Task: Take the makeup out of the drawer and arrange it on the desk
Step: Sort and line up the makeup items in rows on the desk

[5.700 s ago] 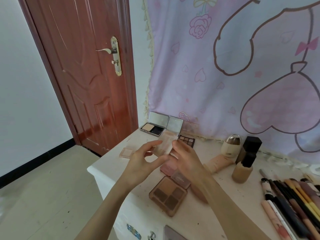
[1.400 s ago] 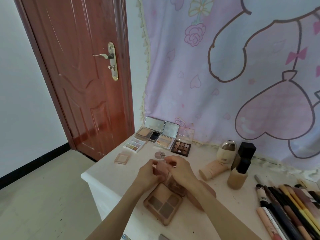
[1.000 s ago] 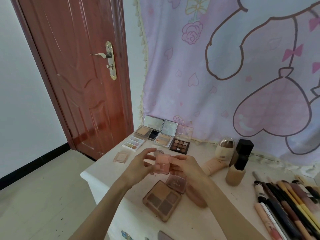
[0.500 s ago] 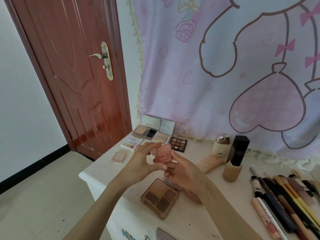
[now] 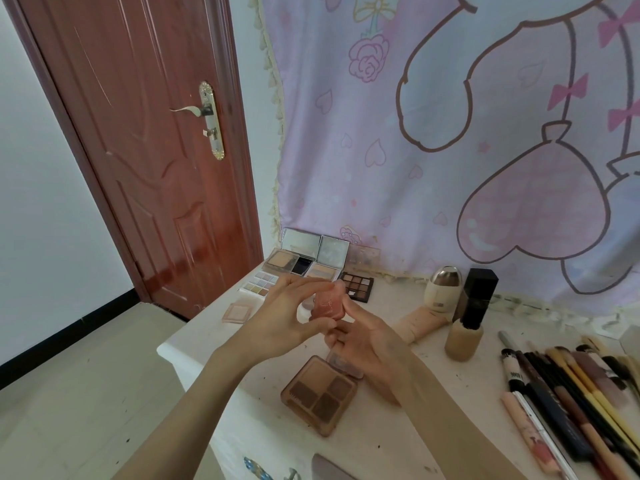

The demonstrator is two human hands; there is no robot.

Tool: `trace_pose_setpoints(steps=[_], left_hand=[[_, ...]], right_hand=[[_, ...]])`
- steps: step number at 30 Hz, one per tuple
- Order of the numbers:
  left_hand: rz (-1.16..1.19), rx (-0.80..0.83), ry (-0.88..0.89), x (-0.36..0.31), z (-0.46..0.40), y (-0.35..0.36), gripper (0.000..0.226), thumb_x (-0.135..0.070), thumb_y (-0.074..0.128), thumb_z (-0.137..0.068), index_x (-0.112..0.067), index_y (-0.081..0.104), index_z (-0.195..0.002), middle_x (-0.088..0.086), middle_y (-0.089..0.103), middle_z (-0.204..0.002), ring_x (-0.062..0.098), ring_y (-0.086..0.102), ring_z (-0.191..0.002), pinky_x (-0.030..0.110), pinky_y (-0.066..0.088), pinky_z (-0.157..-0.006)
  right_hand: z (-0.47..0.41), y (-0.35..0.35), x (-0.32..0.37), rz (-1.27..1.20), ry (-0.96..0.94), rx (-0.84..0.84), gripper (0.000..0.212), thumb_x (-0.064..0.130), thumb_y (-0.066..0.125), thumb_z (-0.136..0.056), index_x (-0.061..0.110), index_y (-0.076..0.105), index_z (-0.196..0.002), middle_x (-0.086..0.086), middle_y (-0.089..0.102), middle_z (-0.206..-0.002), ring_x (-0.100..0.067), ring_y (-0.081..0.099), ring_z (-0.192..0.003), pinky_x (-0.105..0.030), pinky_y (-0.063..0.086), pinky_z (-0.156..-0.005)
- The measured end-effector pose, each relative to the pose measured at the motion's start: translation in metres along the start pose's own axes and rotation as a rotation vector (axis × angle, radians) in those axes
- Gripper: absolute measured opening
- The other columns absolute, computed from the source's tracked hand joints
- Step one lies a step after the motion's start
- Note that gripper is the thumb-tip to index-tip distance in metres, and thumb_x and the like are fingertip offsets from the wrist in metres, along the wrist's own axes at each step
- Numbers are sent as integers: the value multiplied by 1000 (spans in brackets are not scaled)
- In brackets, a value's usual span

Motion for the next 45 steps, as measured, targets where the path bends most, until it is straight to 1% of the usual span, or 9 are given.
trace_pose_setpoints(steps=[9,12,16,22,31,34,37,41,45], left_hand=[[-31,97,4,9,4,-4,46,-29,59,-89,-33,46,-133,-29,47,-114,1,36,-101,0,24,-86],[46,106,-26,15,2,-14,35,-25,56,-90,-28,56,-125,-20,51,-92,-4,42,-93,8,34,-83],[203,-35,-39,24,-9,-36,23,-14,62,-86,-26,69,-105,-13,68,-100,-6,60,-93,10,44,-81],[264,-53,-133,55,-44,-50,25,-6,62,-86,-28,75,-88,-18,71,-86,-6,62,-79,8,46,-73],[42,73,-181,99,-106,-41,21,-6,61,-86,-20,76,-89,-4,73,-84,-10,59,-65,15,51,-76],[44,112,-218,110,-114,-30,17,-9,63,-86,-20,76,-85,3,73,-87,12,63,-75,27,50,-81],[63,71,-248,118,-116,-21,15,-11,63,-86,-15,74,-96,3,72,-100,13,63,-86,13,45,-80],[-6,-40,-313,127,-100,-9,33,-21,62,-88,-14,60,-121,5,60,-116,15,58,-99,16,41,-85],[-76,-212,-457,135,-53,14,46,-23,64,-86,-10,51,-128,8,55,-121,22,48,-112,23,33,-92]], right_hand=[[-3,3,-10,-23,23,-78,45,20,68,-74,0,59,-114,-19,68,-85,-26,67,-76,-22,46,-51],[-6,1,-14,-51,49,-83,49,17,68,-73,-3,57,-117,-25,67,-95,-31,68,-87,-23,49,-51],[-14,2,-16,-53,77,-3,49,16,65,-78,-5,53,-121,-28,65,-105,-35,66,-97,-26,53,-58],[-36,11,-8,144,69,36,34,11,58,-85,1,57,-117,-23,67,-108,-33,67,-97,-35,56,-75],[-96,8,35,810,-264,-279,11,6,60,-88,7,69,-94,-20,68,-93,-22,65,-76,-35,57,-76],[-116,6,43,1144,-360,-335,10,8,62,-85,7,72,-84,-4,66,-74,-11,58,-65,-20,48,-66],[-132,-2,44,1254,-358,-377,10,9,63,-83,12,71,-77,7,61,-63,-4,53,-59,-18,40,-61],[-147,-13,41,1292,-334,-454,26,1,61,-78,19,61,-60,2,62,-59,-12,57,-58,-31,50,-64],[-155,-17,41,1324,-317,-490,14,-2,60,-72,4,67,-62,-7,66,-63,-22,63,-65,-42,56,-73]])
Point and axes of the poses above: each hand's wrist, its own z-axis away from the middle knuckle, its own y-axis out of the palm, x = y × z, the point moved 4 cm from there along -z, towards the middle knuckle
